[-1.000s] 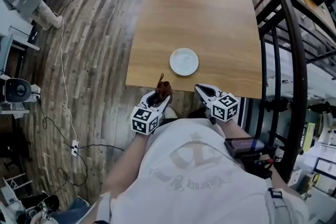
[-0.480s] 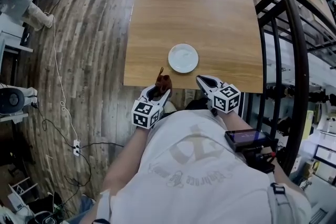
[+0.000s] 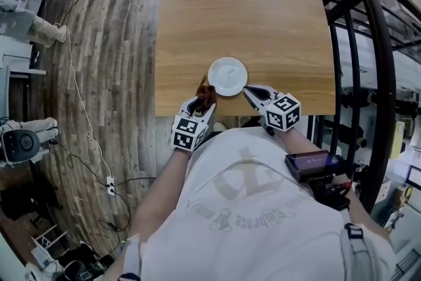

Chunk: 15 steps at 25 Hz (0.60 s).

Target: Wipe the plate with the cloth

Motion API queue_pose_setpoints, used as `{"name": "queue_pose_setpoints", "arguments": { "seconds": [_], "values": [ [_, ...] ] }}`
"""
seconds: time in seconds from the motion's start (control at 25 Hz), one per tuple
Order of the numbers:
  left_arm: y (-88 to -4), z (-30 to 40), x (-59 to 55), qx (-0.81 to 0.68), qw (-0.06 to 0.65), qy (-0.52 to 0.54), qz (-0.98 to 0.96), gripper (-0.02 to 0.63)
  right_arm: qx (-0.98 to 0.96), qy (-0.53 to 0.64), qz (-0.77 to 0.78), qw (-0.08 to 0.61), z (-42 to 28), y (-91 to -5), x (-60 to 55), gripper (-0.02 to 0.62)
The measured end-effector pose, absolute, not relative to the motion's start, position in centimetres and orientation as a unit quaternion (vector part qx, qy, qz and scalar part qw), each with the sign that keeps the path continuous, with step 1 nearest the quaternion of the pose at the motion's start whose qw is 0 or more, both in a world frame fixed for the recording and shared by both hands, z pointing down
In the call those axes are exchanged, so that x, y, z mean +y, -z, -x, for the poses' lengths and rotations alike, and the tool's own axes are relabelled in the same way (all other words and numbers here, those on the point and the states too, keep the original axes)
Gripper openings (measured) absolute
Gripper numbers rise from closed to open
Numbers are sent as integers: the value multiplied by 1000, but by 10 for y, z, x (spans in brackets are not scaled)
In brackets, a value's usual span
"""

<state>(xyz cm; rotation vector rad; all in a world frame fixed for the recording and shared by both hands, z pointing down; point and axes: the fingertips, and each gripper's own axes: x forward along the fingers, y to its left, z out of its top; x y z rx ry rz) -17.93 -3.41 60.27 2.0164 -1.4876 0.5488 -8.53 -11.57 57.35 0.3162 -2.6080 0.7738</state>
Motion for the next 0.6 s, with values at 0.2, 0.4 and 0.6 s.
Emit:
{"name": "queue_pose_setpoints", "arguments": {
  "seconds": [0.2,0.4,0.6],
  "values": [
    [-616,173,-64,-528,269,-271,-759,169,-927,-298,-110,198,83,-585,-128,12],
    [-620,193,-88,-535,248,-299,-750,169,-924,-308,-120,192,85,-587,-126,12],
    [-625,188,-108,-522,235,-333,-750,169,-920,-320,-131,185,63,-591,-127,12]
  ]
}}
